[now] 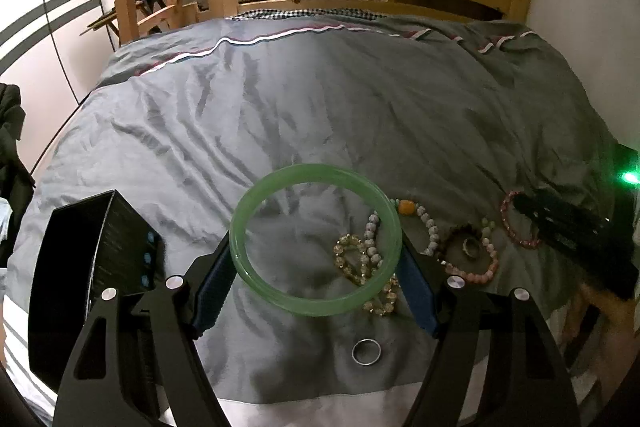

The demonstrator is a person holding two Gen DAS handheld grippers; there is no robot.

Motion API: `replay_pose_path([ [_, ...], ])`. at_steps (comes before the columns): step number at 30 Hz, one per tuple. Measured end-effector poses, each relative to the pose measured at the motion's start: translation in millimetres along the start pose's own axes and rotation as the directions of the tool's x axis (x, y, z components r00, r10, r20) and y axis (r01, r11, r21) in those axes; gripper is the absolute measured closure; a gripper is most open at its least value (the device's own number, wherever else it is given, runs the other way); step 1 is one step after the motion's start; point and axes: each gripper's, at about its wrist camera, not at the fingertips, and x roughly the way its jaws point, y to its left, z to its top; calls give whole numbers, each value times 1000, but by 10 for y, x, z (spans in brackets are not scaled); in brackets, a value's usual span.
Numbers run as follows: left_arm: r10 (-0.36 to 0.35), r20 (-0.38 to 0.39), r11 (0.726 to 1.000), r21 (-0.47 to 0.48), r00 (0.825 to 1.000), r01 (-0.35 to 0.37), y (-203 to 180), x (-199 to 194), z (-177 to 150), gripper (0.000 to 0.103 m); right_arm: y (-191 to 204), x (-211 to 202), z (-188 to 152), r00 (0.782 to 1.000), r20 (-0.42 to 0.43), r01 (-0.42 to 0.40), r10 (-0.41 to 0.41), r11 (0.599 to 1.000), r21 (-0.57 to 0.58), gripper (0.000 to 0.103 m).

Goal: Organize jewelry
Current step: 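Close the left tool on the green bangle while the right tool grasps the red bead bracelet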

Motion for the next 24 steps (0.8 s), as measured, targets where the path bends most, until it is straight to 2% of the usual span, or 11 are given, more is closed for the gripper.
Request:
replay_pose_path([
  [3,8,-14,1000,3,1000,-8,-7,55,-8,30,-79,88,-14,998,-38,-49,51,998,41,80],
  [6,-7,-28,1000,-8,1000,7,-13,109,1,30,69,32,-39,986,-52,-159,158,987,-10,83],
  [8,-2,-29,1000,5,1000,3,-44,134,3,30,181,-48,-31,956,-56,-289,288,957,-16,83],
  [10,0,-33,1000,11,999,0,-58,153,-6,30,275,-104,-18,936,-69,-347,344,937,-36,83],
  [11,-4,-35,1000,9,999,4,-56,157,-10,30,284,-115,-17,924,-77,-378,375,925,-28,92],
  [12,-5,-36,1000,8,999,6,-53,157,-14,30,294,-91,-25,890,-107,-445,442,896,1,100],
  [13,-5,-37,1000,6,999,6,-45,156,-11,30,323,-106,-45,898,-110,-430,427,903,-6,100],
  [14,-5,-36,1000,4,999,5,-39,153,-7,30,374,-163,-60,940,-87,-336,330,940,-59,99],
  [17,-5,-34,1000,-5,999,5,-17,141,1,30,417,-283,-69,941,-69,-338,332,936,-98,99],
  [21,-8,-33,1000,-14,999,8,-3,125,6,30,411,-141,-95,972,-102,-223,211,967,-126,97],
  [24,-10,-28,1000,-16,1000,10,-1,110,6,30,303,51,-189,961,-172,-233,218,970,-68,94],
])
